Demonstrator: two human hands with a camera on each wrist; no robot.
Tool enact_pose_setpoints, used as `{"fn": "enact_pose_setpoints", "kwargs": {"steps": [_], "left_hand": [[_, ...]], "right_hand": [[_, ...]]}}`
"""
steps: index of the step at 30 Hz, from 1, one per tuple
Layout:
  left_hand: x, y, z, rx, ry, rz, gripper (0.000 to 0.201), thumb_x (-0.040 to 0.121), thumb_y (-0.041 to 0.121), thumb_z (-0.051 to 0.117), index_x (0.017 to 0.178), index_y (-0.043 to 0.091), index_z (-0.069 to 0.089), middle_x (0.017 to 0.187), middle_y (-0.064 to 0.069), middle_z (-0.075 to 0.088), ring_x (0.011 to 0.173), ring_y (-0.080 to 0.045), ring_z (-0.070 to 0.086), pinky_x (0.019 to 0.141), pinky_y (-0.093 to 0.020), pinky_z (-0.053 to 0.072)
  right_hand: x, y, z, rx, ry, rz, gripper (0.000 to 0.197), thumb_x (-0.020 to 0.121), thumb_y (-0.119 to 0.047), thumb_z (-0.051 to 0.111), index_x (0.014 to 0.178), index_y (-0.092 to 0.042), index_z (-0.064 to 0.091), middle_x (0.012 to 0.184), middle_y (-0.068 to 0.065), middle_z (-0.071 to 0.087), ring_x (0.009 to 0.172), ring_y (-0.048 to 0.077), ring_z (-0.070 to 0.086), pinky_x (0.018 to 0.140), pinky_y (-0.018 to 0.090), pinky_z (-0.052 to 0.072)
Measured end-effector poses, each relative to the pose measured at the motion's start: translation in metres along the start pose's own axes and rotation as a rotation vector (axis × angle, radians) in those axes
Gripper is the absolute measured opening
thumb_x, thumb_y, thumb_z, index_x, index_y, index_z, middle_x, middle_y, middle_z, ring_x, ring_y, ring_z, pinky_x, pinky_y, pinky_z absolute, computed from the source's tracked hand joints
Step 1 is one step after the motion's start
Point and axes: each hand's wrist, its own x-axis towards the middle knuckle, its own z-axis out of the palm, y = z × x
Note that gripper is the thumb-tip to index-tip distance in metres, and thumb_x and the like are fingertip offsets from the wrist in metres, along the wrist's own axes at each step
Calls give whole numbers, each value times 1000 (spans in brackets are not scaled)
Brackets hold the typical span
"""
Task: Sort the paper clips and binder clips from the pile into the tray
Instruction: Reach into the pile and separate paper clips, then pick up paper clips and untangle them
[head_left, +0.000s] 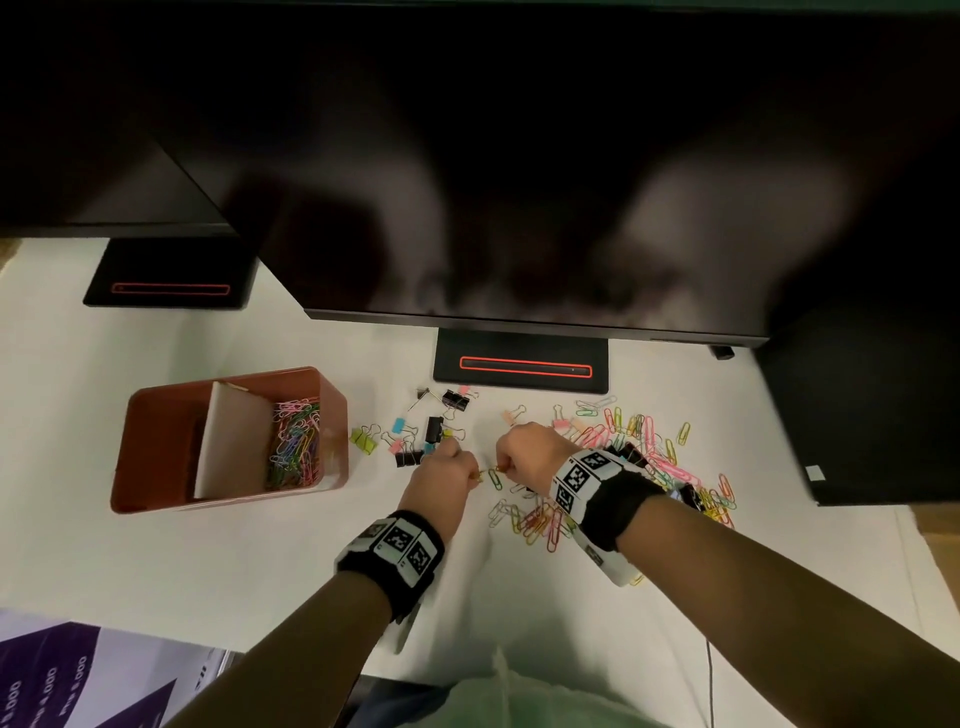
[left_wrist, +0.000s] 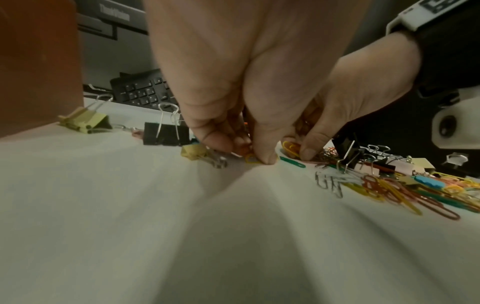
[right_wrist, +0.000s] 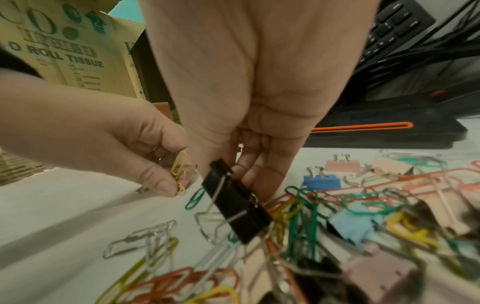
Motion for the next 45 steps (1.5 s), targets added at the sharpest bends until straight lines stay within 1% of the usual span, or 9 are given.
{"fn": "enact_pose_setpoints", "kwargs": {"steps": [7,14,20,26,29,32,37,41,45], "left_hand": [[-11,-3,-17,-74,-4,49,11,89,11,54,95,5,62,97,-10,63,92,-23,55,78,-28,44],[-50,-20,-113,-263,295,35,3,84,14,65,85,17,64,78,7,62,69,-7,57,63,-14,42],[-64,-90,-177,-208,384,-258,10,82,16,68,85,9,61,77,1,63,74,-15,58,71,-23,41],[-57,-134,-177,-197,183,-317,23,81,10,67,103,9,65,101,-5,69,96,-18,64,91,-30,49],[-62,-132,-181,-125,208,-240,26,84,6,61,110,9,63,113,-7,66,103,-19,62,94,-32,48],[-71,-113,-183,-182,263,-116,30,86,6,59,115,12,61,113,-5,62,99,-16,60,89,-23,45],[-77,-68,-156,-300,162,126,22,84,9,62,103,20,64,96,4,61,84,-10,61,78,-23,51],[-69,-48,-106,-243,-36,160,23,85,13,62,107,19,62,102,3,60,83,-9,60,77,-24,52],[-55,-46,-64,-163,-137,110,27,85,11,60,111,17,60,113,-2,53,86,-11,56,81,-21,46]], "right_hand": [[-2,-4,-9,43,20,-14,25,92,-8,51,113,-8,64,116,9,62,108,24,57,89,27,46],[-14,-39,-48,143,264,-113,20,91,-11,55,107,-12,68,103,1,64,88,12,56,85,22,47],[15,-147,-65,235,417,-256,17,88,-13,58,102,-13,68,104,8,65,93,23,62,87,31,51],[57,-220,-55,256,358,-182,26,90,-13,58,114,-6,62,115,12,65,109,27,59,96,33,46],[55,-216,-49,304,368,-177,32,90,-15,58,121,-6,59,118,12,65,110,25,59,99,32,45],[40,-196,-43,395,442,-241,29,88,-12,62,117,-7,61,114,10,66,103,21,63,95,28,47],[1,-125,-27,455,607,-93,18,91,-14,58,108,-13,64,100,4,65,82,14,61,73,16,47],[-28,-67,4,260,402,103,18,93,-20,54,110,-16,58,101,6,66,78,15,56,75,26,50],[-49,-36,33,243,268,180,21,94,-23,53,113,-14,54,97,8,71,81,22,65,69,25,47]]}}
